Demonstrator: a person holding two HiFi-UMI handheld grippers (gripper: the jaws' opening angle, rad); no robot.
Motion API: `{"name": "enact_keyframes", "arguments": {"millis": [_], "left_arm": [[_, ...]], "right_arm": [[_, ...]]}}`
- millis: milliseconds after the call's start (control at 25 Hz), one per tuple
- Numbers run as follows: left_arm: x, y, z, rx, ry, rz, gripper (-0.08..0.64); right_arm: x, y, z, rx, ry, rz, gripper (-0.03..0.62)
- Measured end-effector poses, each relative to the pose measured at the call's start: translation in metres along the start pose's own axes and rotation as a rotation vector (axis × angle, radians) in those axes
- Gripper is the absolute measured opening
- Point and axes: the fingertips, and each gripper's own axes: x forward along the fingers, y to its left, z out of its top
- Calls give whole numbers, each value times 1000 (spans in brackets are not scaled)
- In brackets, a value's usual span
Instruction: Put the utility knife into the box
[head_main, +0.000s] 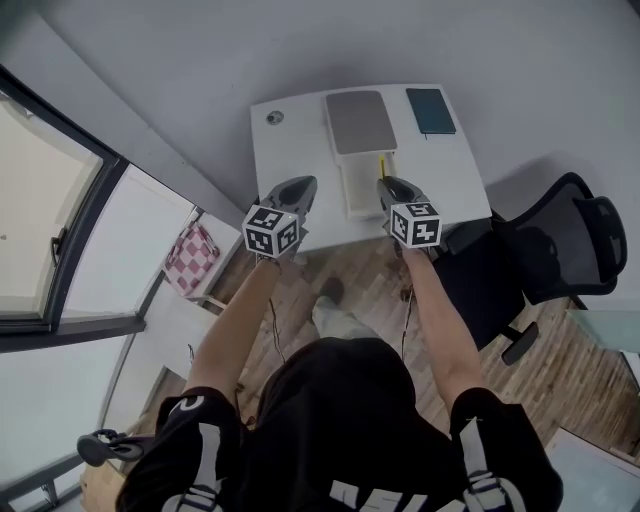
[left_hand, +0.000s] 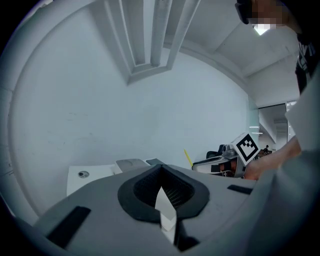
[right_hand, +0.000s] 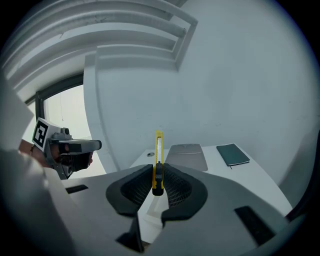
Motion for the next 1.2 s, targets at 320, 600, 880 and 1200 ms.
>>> {"name": "enact_keyframes", "arguments": {"millis": [320, 600, 880, 1200], "left_arm": [[36, 23, -10, -12, 43, -62, 26], [59, 41, -26, -34, 78, -95, 26], [82, 63, -45, -60, 117, -117, 26], [102, 82, -61, -84, 153, -116, 26]], "right_arm": [[40, -20, -20, 19, 73, -40, 80], [72, -34, -45, 17, 163, -52, 80], [106, -48, -79, 15, 290, -47, 80], [140, -59, -122, 43, 466, -12, 81]]}}
